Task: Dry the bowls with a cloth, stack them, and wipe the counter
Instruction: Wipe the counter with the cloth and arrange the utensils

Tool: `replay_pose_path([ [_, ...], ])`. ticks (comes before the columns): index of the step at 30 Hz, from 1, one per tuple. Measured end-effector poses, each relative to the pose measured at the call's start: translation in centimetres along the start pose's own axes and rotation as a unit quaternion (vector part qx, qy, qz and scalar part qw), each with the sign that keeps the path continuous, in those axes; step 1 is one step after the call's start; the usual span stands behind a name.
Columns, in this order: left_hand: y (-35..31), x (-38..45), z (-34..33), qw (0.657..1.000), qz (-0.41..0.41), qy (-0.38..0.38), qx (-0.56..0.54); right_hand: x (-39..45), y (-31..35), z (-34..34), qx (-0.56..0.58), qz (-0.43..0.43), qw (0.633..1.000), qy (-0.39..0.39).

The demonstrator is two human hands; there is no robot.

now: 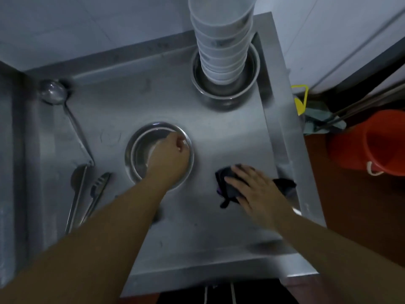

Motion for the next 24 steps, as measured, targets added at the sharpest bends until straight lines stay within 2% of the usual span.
replay_pose_path([
  [3,0.9,-3.5,0.2,1.0,-0.021,0.012,-0.005,-6.0,1.6,0.9,-0.003,0.099,0.992,0.081],
  [5,1.5,-5.4,1.0,1.0,-0.022,0.0,-0.02,-5.7,0.6,1.6,0.0,0.134,0.987,0.089],
  [6,1.8,-6.2,1.5,0.999,-0.021,-0.01,-0.023,-4.7,-0.2,1.9,0.01,0.09,0.993,0.073],
  [7,2.2,-6.8,2.0,0.999,-0.015,-0.02,-0.024,-3.5,-0.9,2.1,0.026,0.004,0.999,0.047],
  [9,2.8,-7.6,3.2,0.999,-0.004,-0.037,-0.029,-2.3,-1.0,2.1,0.04,-0.176,0.984,-0.008],
  [10,3.1,-7.9,3.8,0.999,0.0,-0.043,-0.03,-2.7,-0.2,1.6,0.047,-0.228,0.972,-0.024],
  [12,3.7,-8.0,5.0,0.998,0.006,-0.052,-0.032,-5.1,2.3,0.6,0.066,-0.255,0.964,-0.022],
  [17,5.0,-7.8,7.0,0.997,-0.004,-0.055,-0.058,-11.5,9.6,-0.9,0.014,-0.158,0.987,0.03],
  [19,5.8,-7.7,7.8,0.996,-0.008,-0.056,-0.065,-11.3,13.1,-2.1,0.013,-0.143,0.989,0.04],
  [24,9.2,-8.1,10.6,0.993,-0.012,-0.069,-0.09,-7.7,22.9,-6.2,0.039,-0.038,0.997,0.057],
])
Point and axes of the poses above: each hand's wrist, its own x-axis towards the middle knuckle, its own z-axis out of the back of the hand, y = z × x, the point moved 4 cm from there along x, towards the middle knuckle, and after that the axes turned 14 degrees about -y, right-handed, at the moved point
